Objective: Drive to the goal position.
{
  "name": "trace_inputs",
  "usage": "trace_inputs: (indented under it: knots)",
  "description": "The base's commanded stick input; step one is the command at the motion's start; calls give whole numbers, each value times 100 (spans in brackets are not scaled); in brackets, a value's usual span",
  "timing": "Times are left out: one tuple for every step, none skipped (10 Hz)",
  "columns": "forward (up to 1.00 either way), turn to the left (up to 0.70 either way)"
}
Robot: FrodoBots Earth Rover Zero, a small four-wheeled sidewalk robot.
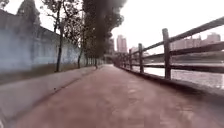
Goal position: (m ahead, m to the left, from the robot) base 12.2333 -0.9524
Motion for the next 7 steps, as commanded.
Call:
trace_inputs:
  knots:
    - [100,0]
    - [100,0]
    - [100,0]
    - [100,0]
    - [100,7]
    - [100,37]
    - [100,27]
